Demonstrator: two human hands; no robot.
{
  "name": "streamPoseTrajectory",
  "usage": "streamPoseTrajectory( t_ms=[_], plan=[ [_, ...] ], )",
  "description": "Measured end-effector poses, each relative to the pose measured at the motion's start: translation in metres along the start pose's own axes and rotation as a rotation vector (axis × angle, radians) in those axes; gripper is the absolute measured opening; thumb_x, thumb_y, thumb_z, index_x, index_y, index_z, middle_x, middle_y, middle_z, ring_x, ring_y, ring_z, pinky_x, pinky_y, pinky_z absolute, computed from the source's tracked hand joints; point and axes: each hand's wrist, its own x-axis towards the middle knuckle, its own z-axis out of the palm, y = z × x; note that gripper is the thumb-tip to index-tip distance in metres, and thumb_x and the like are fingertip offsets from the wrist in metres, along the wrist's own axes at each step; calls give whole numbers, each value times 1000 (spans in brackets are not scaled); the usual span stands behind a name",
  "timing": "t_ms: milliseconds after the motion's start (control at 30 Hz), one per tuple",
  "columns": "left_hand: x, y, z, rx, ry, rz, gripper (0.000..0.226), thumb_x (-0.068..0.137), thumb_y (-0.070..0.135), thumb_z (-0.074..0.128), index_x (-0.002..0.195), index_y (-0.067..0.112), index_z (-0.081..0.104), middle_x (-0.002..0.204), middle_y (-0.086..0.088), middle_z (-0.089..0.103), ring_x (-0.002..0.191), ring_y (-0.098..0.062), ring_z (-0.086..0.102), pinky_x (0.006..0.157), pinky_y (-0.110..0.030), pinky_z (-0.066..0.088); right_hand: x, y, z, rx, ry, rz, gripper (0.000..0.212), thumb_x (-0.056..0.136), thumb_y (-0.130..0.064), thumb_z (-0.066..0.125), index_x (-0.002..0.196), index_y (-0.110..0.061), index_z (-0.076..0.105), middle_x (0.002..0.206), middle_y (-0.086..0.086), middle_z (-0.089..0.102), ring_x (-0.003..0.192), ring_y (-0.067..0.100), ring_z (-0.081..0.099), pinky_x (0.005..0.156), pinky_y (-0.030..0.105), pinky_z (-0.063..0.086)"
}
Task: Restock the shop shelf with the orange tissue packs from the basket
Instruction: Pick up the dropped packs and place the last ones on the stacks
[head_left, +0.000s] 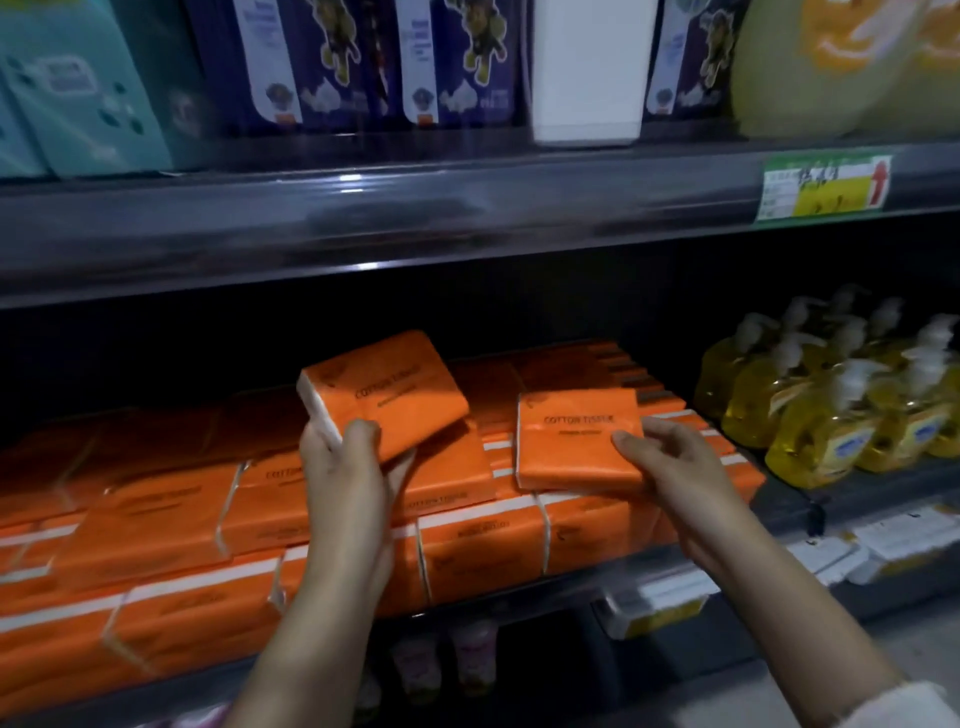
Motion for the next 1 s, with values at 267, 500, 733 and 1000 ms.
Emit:
streamPoseTrajectory(
  t_ms=[267, 500, 733, 1000],
  plan=[
    [5, 2, 2, -1, -5, -3, 57, 97, 11, 45, 146, 30, 23, 111, 8, 55, 101, -8, 59, 81, -30, 55, 18, 7, 24, -151, -16, -35, 39, 84, -27, 68, 120, -17, 57, 109, 1, 56, 100, 19, 56, 86, 31, 45],
    [0, -7, 10, 66, -112, -16, 46, 97, 12, 47, 131, 41, 36, 110, 6, 63, 103, -8, 63, 81, -31, 56, 14, 5, 28, -408, -24, -133, 46, 84, -39, 64, 123, -13, 60, 120, 4, 62, 113, 22, 56, 99, 41, 44],
    [1, -19, 26, 103, -162, -33, 44, 97, 17, 49, 135, 36, 40, 122, 7, 57, 103, -5, 61, 75, -24, 57, 13, 3, 17, -476, -85, -135, 58, 85, -36, 64, 135, -11, 48, 135, 6, 52, 124, 18, 47, 96, 25, 36],
    [20, -37, 63, 716, -205, 72, 53, 97, 27, 49, 146, 33, 30, 139, -10, 37, 128, -27, 42, 100, -30, 40, 10, 6, 13, -527, -116, -163, 45, 84, -26, 67, 126, -13, 57, 95, -10, 60, 90, 7, 55, 69, 12, 41]
  ],
)
